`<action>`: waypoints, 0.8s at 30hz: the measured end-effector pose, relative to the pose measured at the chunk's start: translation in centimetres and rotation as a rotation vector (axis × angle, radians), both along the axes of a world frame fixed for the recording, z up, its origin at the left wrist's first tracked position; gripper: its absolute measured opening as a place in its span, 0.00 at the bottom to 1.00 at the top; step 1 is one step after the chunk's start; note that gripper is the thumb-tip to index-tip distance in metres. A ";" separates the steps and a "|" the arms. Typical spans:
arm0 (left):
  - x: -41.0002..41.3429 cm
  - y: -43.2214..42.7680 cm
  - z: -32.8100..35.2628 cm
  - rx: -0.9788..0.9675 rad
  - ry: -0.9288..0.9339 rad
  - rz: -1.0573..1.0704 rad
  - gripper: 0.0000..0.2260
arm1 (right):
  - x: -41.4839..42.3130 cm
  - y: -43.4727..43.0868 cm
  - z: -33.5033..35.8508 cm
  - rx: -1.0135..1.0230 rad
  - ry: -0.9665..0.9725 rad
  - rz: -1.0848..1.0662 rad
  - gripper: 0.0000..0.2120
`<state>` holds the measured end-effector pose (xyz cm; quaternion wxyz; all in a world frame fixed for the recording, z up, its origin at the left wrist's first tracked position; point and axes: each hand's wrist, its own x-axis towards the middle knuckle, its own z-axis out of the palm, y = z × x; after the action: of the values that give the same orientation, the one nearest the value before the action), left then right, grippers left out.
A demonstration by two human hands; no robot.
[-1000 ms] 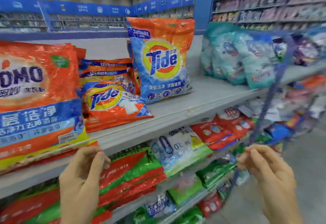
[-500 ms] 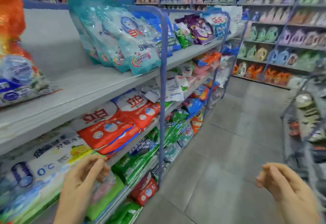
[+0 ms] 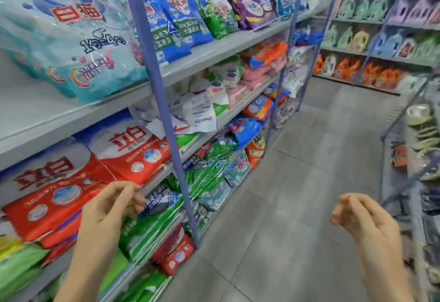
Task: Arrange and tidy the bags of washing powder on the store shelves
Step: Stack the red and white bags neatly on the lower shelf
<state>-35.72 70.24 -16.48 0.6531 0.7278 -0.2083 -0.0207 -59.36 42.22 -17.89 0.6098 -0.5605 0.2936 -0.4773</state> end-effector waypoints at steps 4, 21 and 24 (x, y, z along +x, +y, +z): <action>3.9 -2.6 -0.2 -0.007 -0.004 0.067 0.12 | 5.5 -3.8 -0.6 -0.005 0.023 0.072 0.20; 8.9 -2.4 -1.8 -0.033 0.052 0.632 0.10 | 34.8 -10.9 -3.4 -0.175 0.177 0.716 0.12; 7.7 -2.5 -2.0 -0.042 0.049 0.776 0.14 | 39.8 -10.4 -4.3 -0.370 0.276 0.849 0.11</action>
<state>-28.06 67.74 -18.46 0.6319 0.7382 0.0979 0.2148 -19.54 31.85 -22.19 0.5962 -0.7879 0.0272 -0.1517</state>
